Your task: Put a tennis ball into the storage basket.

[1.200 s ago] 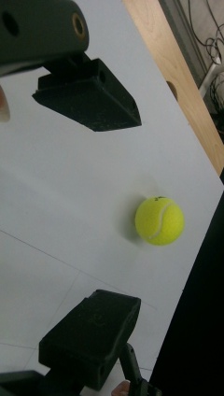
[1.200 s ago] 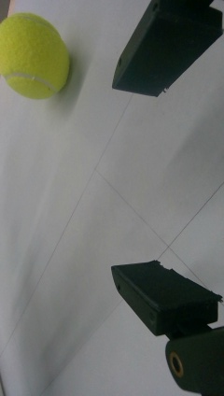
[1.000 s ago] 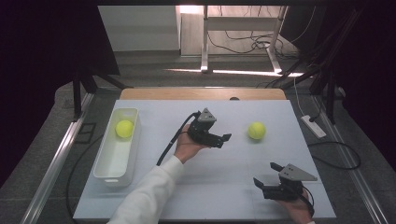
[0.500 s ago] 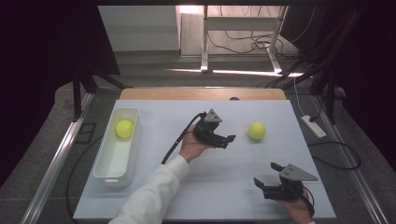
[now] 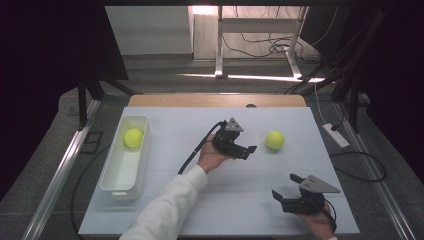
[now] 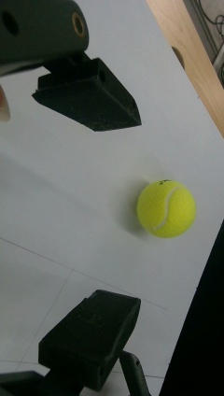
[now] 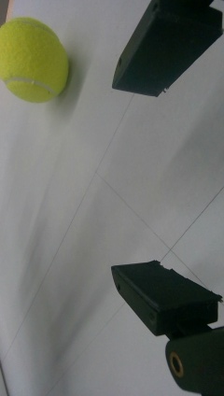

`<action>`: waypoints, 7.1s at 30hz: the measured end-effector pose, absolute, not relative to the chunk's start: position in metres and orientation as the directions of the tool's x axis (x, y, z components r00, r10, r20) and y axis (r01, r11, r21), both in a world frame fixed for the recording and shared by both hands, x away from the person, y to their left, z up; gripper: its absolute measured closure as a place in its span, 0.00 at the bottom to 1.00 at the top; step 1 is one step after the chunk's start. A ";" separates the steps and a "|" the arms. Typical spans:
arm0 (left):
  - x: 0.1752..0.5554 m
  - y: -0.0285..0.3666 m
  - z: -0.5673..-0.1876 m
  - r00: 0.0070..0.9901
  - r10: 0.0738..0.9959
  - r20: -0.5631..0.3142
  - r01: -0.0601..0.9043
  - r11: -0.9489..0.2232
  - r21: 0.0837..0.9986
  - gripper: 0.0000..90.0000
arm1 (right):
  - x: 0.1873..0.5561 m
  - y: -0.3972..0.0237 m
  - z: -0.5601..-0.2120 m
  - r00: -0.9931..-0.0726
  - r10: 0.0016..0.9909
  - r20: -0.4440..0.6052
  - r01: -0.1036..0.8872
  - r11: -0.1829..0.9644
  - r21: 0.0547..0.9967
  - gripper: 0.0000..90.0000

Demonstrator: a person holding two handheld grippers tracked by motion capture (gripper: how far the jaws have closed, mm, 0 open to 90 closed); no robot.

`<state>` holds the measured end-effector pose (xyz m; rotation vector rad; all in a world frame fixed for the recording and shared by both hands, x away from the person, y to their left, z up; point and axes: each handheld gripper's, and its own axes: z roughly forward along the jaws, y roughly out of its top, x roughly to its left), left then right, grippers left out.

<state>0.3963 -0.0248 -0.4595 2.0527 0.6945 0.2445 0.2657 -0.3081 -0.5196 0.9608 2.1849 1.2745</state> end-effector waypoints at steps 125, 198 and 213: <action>0.451 -0.109 -0.509 0.818 0.557 -0.141 0.451 -0.472 0.757 0.14 | 0.269 -0.309 -0.521 -0.671 0.740 -0.033 0.341 0.349 0.873 0.11; 0.459 -0.124 -0.504 0.826 0.544 -0.145 0.449 -0.481 0.753 0.32 | 0.268 -0.311 -0.521 -0.666 0.745 -0.033 0.341 0.342 0.876 0.11; 0.453 -0.113 -0.498 0.827 0.544 -0.140 0.443 -0.479 0.758 0.32 | 0.268 -0.311 -0.521 -0.665 0.746 -0.036 0.339 0.344 0.876 0.11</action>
